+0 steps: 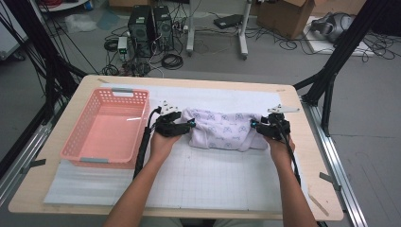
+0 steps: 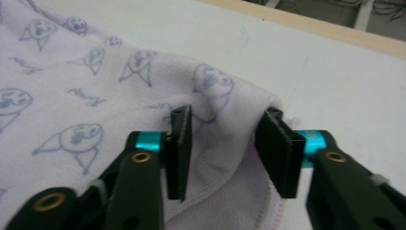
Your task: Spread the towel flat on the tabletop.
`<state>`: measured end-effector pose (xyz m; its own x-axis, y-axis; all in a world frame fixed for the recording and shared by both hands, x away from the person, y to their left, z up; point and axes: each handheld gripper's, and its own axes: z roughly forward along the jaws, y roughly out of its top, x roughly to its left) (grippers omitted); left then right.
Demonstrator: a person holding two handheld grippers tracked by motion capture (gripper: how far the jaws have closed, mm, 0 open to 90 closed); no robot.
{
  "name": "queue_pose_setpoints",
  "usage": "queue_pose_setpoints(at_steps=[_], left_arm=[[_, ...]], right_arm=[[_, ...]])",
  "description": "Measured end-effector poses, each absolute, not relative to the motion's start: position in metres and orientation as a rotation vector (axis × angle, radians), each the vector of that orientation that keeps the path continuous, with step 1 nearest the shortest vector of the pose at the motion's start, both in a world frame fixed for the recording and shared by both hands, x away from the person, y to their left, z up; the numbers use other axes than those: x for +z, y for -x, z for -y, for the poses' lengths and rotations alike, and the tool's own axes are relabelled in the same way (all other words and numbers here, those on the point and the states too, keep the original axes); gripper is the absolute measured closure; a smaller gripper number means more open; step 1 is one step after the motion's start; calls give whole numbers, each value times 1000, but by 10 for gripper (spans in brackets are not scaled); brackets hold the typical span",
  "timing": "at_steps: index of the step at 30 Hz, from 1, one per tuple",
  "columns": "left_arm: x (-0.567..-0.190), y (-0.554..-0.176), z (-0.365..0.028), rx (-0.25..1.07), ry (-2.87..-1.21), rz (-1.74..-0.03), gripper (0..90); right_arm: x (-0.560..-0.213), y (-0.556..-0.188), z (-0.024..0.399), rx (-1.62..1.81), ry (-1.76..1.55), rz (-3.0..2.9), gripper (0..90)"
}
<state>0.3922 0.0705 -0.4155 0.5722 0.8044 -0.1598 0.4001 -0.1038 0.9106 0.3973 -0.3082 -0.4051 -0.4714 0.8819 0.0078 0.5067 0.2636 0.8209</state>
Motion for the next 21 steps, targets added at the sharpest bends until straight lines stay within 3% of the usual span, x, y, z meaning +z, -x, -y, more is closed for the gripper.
queue_pose_setpoints(at_steps=[6,10,21], left_arm=[[-412,-364,-77,416,-1735,-899,421],[-423,-355,-68,351,-1805,-847,488],[-447,-352,-30,305,-1925,-808,500]], right_arm=[[-383,-375,311,1074,-1192,-2058,494],[-376,-355,319,1191,-1180,-2030,534],[-422,-307,330,1258,-1171,-2117,561]])
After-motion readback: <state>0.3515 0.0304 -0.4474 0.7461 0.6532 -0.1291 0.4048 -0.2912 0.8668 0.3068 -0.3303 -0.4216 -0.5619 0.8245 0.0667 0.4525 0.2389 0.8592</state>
